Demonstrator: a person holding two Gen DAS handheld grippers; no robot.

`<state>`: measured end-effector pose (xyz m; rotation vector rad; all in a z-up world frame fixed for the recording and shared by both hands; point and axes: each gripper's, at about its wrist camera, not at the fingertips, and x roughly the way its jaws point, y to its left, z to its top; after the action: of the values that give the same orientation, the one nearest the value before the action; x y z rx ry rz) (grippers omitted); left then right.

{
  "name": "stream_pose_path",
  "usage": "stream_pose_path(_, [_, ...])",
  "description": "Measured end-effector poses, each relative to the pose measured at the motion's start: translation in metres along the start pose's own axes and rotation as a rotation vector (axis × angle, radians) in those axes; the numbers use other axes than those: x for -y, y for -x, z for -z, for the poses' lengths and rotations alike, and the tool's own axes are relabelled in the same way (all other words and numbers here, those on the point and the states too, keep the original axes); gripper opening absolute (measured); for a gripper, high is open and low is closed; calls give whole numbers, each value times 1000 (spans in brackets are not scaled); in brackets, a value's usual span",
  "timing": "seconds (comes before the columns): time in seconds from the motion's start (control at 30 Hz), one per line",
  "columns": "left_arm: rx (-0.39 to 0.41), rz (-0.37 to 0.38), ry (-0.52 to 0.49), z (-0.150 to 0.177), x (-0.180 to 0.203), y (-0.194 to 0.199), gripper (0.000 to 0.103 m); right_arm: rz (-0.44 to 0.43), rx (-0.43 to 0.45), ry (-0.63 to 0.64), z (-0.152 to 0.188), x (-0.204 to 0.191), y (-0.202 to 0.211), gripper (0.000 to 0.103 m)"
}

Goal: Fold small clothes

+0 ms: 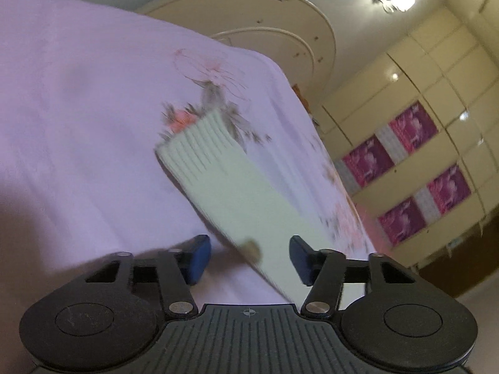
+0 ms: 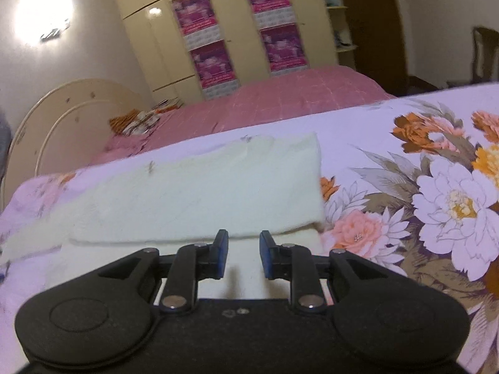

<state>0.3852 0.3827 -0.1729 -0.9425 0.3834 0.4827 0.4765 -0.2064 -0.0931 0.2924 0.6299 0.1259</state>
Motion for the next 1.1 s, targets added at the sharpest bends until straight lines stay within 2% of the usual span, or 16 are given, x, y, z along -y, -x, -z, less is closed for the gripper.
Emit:
stream_pose_path(0.1, [8, 7, 22, -9, -8, -13, 50, 13, 11, -37, -9, 7, -7, 22])
stream_pose_path(0.17, [13, 8, 29, -3, -10, -14, 50, 16, 9, -35, -12, 8, -11, 22])
stream_pose_path(0.33, [29, 10, 44, -7, -7, -18, 50, 24, -8, -39, -8, 12, -17, 22])
stream_pose_path(0.37, [28, 3, 38, -8, -6, -17, 44, 25, -12, -42, -7, 13, -18, 22])
stream_pose_path(0.4, [26, -24, 22, -9, -4, -17, 20, 25, -17, -45, -5, 14, -18, 22])
stream_pose_path(0.43, [17, -59, -1, -10, -1, -18, 1, 23, -21, -46, -4, 15, -18, 22])
stream_pose_path(0.5, [25, -40, -39, -10, 7, -11, 2, 25, -24, -50, -3, 17, -18, 22])
stream_pose_path(0.57, [41, 2, -146, -6, 34, -4, 2, 22, -22, -57, -2, 20, -17, 22])
stream_pose_path(0.63, [25, 74, -268, 6, 72, -2, 2, 22, -17, -59, -2, 20, -15, 22])
stream_pose_path(0.7, [9, 127, -403, 24, 114, -1, 2, 18, -14, -66, -2, 21, -14, 22])
stream_pose_path(0.8, [-28, 227, -590, 69, 182, 0, 2, 11, -10, -72, 0, 20, -13, 22])
stream_pose_path(0.93, [-104, 329, -789, 148, 261, -4, 2, -2, -8, -76, 2, 19, -9, 22])
stream_pose_path(1.1, [-220, 390, -978, 246, 320, -14, 2, -7, 1, -97, 3, 25, 1, 22])
